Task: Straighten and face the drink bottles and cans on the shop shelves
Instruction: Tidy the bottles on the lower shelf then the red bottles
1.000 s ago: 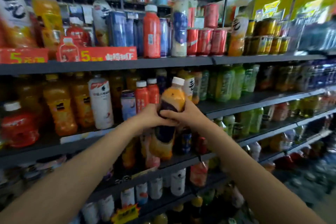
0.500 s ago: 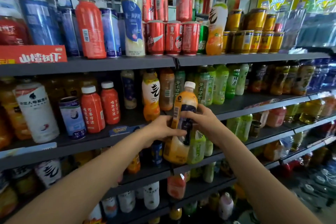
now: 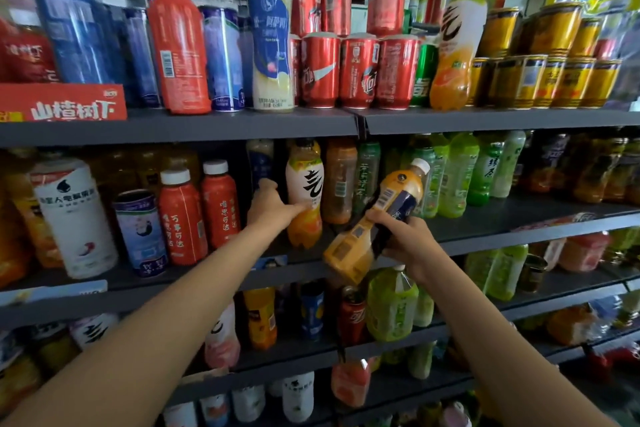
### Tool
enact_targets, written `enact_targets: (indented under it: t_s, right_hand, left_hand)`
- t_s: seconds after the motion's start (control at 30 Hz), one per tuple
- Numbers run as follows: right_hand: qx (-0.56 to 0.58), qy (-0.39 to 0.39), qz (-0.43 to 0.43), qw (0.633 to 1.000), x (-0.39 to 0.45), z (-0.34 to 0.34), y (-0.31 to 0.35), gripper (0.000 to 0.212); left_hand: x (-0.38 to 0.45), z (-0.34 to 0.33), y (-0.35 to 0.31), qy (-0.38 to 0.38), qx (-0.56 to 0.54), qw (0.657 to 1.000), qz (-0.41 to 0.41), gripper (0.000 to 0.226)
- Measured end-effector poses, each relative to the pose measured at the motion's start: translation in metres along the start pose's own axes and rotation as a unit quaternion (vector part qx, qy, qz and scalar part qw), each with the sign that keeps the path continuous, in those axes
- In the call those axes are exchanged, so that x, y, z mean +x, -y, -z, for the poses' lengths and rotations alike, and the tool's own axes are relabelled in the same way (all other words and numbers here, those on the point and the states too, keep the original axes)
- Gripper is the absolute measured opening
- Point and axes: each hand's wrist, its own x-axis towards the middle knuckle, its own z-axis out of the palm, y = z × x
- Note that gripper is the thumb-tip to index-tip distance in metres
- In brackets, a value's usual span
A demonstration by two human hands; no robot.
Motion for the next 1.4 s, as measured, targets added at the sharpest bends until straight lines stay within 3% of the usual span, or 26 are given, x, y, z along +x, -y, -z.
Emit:
enact_targets:
  t_s: [0.07,0.23,0.47,0.67,0.8,1.1,1.27,1.4]
  right_hand:
    - [-0.005,0.011,0.017,1.0,0.008,0.005,0.001,0.026]
    - [-0.058,0.036,0.065,0.996,0.024,0.016,0.004,0.03]
    - [-0.044,0.006,0.085,0.995,0.049,0.015,-0.008,0.046]
    - [-0.024,0.04,0.097,0.994,0.06,-0.021,-0.013,0.05]
    - [-0.079,0.053,0.128,0.987,0.07,-0.05,-0.014,0.06]
    - [-0.131,0.0,0.102,0.986,0.089,-0.073,-0.012,0.061]
    - [-0.144,-0.124,0.14,0.972,0.069,-0.092,-0.028,0.064]
    - [-0.172,-0.156,0.178,0.956,0.044,-0.098,-0.042,0.069]
  left_hand:
    - [0.006,-0.017,-0.007,-0.009,-0.009,1.0,0.009,0.083]
    - [0.015,-0.039,-0.012,-0.043,-0.032,0.999,0.007,0.067]
    - [0.02,-0.013,0.014,-0.064,-0.07,0.995,0.024,0.067]
    - [0.019,0.013,0.024,-0.03,-0.07,0.997,0.017,0.066]
    - [0.019,0.014,0.024,-0.021,-0.057,0.998,0.019,0.068]
    - [0.019,0.011,0.027,-0.018,-0.017,1.0,-0.003,0.068]
    - [0.02,0.012,0.027,-0.013,-0.012,1.0,-0.016,0.066]
    - [0.021,0.016,0.029,0.0,-0.016,1.0,-0.016,0.064]
